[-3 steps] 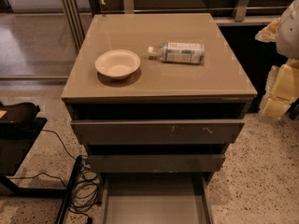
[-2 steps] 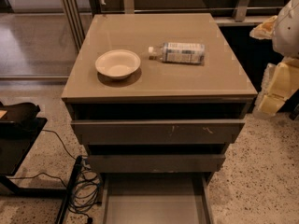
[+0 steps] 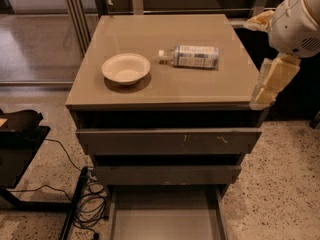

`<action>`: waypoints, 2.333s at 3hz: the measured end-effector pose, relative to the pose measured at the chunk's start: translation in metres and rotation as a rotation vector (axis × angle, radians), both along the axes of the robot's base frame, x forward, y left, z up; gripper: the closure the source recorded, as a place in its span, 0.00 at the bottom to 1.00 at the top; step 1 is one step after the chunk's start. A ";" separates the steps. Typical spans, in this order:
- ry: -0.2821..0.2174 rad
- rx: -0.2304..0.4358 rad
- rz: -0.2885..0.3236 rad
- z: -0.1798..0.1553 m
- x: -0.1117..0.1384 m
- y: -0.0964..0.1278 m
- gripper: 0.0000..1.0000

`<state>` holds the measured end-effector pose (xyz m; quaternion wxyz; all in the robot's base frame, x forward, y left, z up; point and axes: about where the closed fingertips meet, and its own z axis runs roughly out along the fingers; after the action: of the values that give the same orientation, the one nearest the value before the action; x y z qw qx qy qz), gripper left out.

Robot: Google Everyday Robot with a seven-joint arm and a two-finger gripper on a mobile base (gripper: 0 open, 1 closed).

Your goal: Place blue plastic bottle into bottom drawer

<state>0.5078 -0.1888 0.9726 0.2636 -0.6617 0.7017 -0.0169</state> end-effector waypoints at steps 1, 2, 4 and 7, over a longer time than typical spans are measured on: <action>-0.009 -0.011 -0.005 -0.001 0.005 0.000 0.00; -0.050 -0.017 0.026 0.000 0.025 -0.001 0.00; -0.073 -0.005 0.154 -0.005 0.095 0.009 0.00; -0.073 0.065 0.145 -0.039 0.200 -0.019 0.00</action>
Offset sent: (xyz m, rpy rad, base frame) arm 0.0502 -0.0056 0.0032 -0.0260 -0.1072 0.0676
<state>0.7077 -0.2082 0.9340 0.3110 -0.7009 0.6419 0.0011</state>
